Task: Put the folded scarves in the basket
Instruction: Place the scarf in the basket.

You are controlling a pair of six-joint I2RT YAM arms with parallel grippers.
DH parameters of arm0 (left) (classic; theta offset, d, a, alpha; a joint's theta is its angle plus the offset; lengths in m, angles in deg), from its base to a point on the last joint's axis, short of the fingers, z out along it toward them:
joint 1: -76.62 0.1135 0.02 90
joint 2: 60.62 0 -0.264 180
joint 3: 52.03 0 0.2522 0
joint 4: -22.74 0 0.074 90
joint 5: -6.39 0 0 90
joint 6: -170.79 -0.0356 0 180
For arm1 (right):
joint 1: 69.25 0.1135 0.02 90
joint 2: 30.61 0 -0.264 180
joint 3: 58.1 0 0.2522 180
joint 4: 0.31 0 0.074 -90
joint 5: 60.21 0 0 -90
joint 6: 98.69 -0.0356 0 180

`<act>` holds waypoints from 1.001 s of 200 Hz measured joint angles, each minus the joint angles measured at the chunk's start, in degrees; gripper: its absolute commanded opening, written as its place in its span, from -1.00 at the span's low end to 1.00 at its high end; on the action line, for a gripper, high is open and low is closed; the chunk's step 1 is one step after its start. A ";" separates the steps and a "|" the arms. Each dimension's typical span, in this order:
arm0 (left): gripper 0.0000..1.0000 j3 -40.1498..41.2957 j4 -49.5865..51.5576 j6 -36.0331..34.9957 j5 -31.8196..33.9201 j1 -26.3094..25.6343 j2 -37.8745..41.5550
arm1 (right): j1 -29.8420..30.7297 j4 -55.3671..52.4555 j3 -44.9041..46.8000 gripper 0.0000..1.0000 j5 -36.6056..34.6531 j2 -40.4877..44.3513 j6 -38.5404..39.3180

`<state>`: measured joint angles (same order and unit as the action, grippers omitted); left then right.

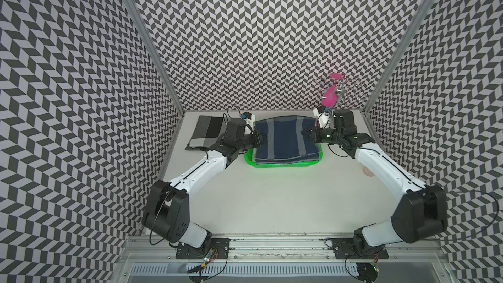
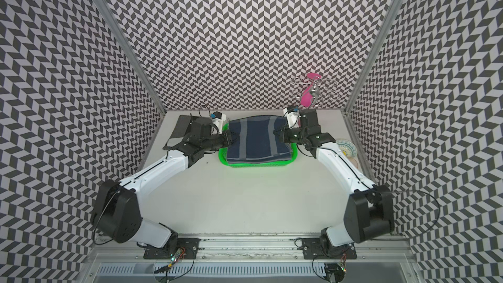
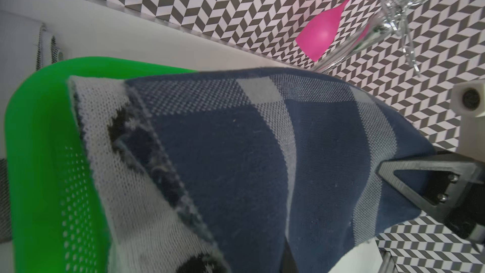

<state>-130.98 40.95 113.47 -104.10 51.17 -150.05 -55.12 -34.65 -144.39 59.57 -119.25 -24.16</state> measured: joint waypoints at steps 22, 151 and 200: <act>-1.00 -2.80 -0.52 -1.40 0.24 0.11 -6.03 | -0.96 -0.81 -4.17 -1.00 0.00 -7.63 2.12; -0.97 -3.85 -0.74 -4.68 3.69 2.05 -14.05 | -1.70 0.04 -3.06 -0.87 -3.23 -15.91 6.34; -0.60 -3.91 -0.28 -4.70 3.26 2.75 -14.08 | -2.25 0.13 -2.56 -0.44 -4.37 -15.98 6.19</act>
<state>-134.90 40.67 108.78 -100.84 53.92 -164.12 -57.37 -34.52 -146.95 55.20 -135.23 -17.97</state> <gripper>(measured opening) 0.144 0.227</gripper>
